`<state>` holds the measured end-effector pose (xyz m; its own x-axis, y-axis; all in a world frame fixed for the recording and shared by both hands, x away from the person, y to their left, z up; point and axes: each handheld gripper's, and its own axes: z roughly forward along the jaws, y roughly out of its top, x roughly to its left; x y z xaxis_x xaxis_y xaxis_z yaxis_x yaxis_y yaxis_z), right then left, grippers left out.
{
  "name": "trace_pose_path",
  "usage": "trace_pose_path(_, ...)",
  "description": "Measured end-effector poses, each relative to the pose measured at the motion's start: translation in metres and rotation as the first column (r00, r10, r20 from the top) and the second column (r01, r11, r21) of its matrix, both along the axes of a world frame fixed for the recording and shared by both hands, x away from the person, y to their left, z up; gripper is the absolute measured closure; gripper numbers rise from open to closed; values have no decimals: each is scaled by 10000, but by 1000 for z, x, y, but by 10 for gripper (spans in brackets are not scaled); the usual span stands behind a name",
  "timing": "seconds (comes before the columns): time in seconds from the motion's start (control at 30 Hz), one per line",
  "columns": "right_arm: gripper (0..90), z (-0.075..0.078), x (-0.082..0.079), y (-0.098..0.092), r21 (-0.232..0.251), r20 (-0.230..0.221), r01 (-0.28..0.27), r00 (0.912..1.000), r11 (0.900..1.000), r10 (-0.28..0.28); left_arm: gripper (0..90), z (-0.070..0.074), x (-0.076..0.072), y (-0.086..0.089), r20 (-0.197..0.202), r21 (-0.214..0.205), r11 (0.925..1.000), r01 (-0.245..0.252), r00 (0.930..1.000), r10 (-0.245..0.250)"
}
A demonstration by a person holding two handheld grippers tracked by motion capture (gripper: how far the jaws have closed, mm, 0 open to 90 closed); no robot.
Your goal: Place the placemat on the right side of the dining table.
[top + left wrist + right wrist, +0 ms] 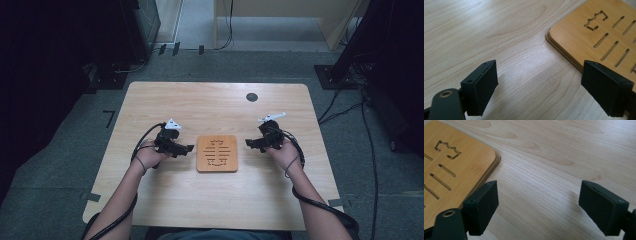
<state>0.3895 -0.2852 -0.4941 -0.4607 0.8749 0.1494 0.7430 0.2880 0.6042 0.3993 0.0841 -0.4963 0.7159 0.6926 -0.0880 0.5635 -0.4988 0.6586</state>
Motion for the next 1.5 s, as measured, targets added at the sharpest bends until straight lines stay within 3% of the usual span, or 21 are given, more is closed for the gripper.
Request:
trace_pose_path(0.17,161,0,-2,6,-79,174,-214,9996,9997,215,132,1,0,1,31,-228,9997,19,10000,-19)
trace_pose_path(0.43,161,-2,-5,15,-362,472,-606,9969,9975,622,133,1,-1,-1,-2,-90,9999,64,10000,-64)
trace_pose_path(1.5,161,-8,-5,39,-478,397,-1247,9912,9910,1266,133,0,-4,5,-66,156,9998,-155,9999,156)
